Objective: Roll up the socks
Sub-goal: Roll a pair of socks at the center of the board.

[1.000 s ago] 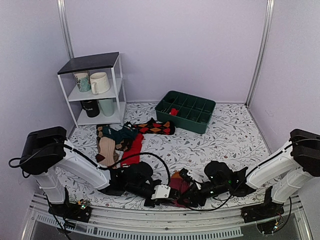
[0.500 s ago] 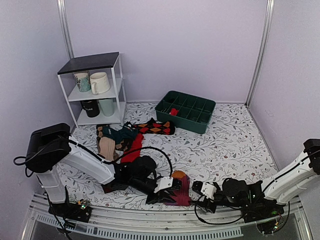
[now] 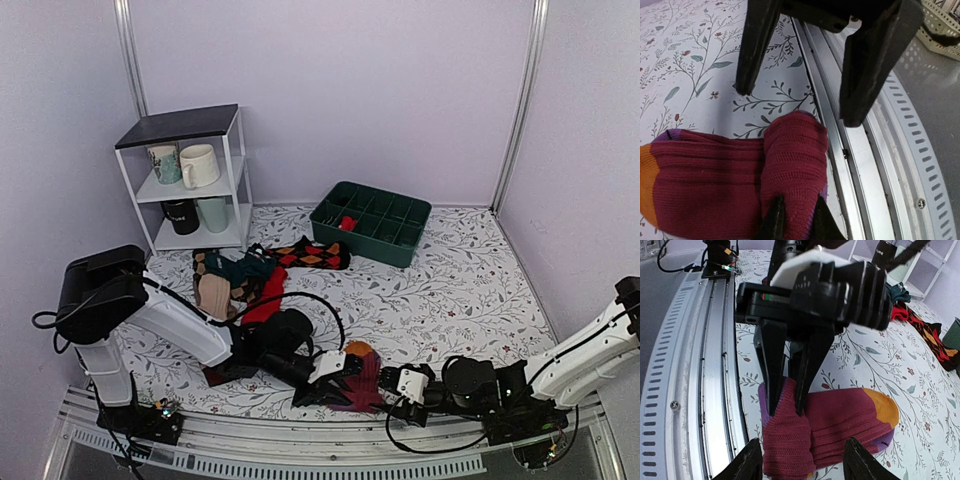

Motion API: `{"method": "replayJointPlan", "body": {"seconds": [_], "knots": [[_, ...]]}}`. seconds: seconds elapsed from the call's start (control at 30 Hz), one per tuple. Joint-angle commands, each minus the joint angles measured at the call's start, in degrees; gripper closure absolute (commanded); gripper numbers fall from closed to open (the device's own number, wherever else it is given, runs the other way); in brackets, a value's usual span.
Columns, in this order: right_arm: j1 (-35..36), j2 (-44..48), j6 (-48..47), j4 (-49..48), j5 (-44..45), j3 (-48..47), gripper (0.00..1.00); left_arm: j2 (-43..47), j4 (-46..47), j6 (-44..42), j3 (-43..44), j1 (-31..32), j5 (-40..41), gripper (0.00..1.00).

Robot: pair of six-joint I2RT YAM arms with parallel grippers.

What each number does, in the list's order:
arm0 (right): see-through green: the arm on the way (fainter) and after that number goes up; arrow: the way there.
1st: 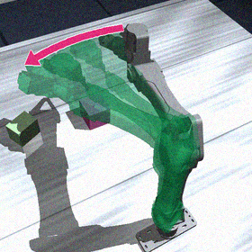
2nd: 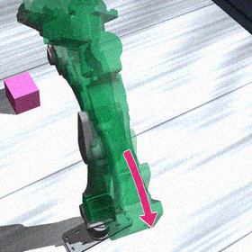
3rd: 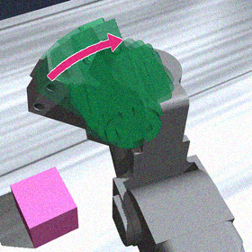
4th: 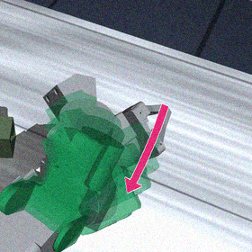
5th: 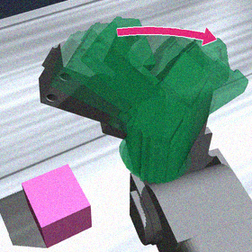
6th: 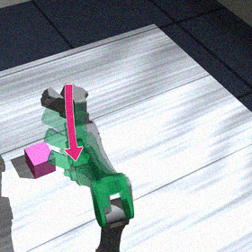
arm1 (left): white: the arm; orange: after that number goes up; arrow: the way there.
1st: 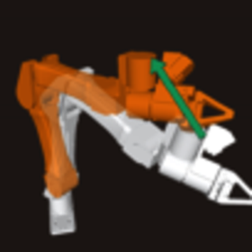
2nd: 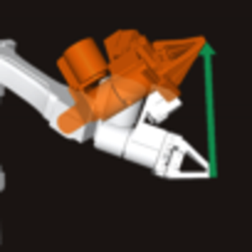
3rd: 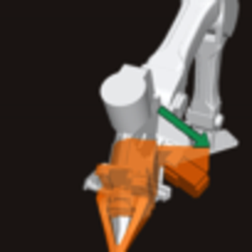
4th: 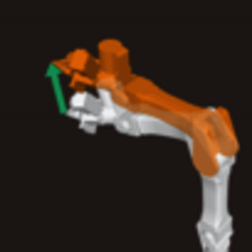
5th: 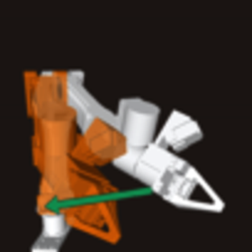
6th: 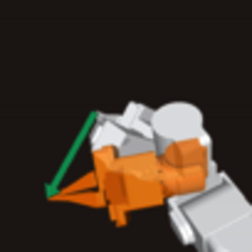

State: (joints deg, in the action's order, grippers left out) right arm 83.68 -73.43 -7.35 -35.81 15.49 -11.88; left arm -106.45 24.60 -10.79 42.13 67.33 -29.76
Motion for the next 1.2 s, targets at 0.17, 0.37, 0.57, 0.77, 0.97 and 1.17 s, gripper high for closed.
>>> {"method": "replayJointPlan", "body": {"seconds": [0.17, 0.37, 0.57, 0.77, 0.97, 1.17], "knots": [[0.3, -3.0, 2.6, -0.7, -3.0, -1.1, 0.39, -4.4, -10.3, 0.4, -1.1, -0.3, 2.0, 1.00], [-1.9, -6.7, 3.1, -3.5, -5.1, -1.4, 0.38, -4.2, -10.5, 0.5, -1.3, -0.4, 2.1, 1.00], [-3.6, -8.4, 2.3, -5.2, -7.8, -1.8, 0.39, -4.3, -10.3, 0.6, -1.4, -0.4, 2.1, 1.00], [-4.1, -12.1, 3.0, -5.0, -9.1, -3.4, 0.41, -4.3, -10.3, 0.6, -1.5, -0.4, 2.1, 1.00], [-4.9, -13.9, 7.0, -0.4, -10.1, -4.4, 0.69, -4.0, -9.7, 0.5, -1.8, -0.4, 2.4, 1.00], [-6.7, -14.5, 13.5, 4.5, -12.9, -5.1, 0.95, -0.8, -7.8, -0.6, -1.8, -0.2, 6.8, 0.93]]}}
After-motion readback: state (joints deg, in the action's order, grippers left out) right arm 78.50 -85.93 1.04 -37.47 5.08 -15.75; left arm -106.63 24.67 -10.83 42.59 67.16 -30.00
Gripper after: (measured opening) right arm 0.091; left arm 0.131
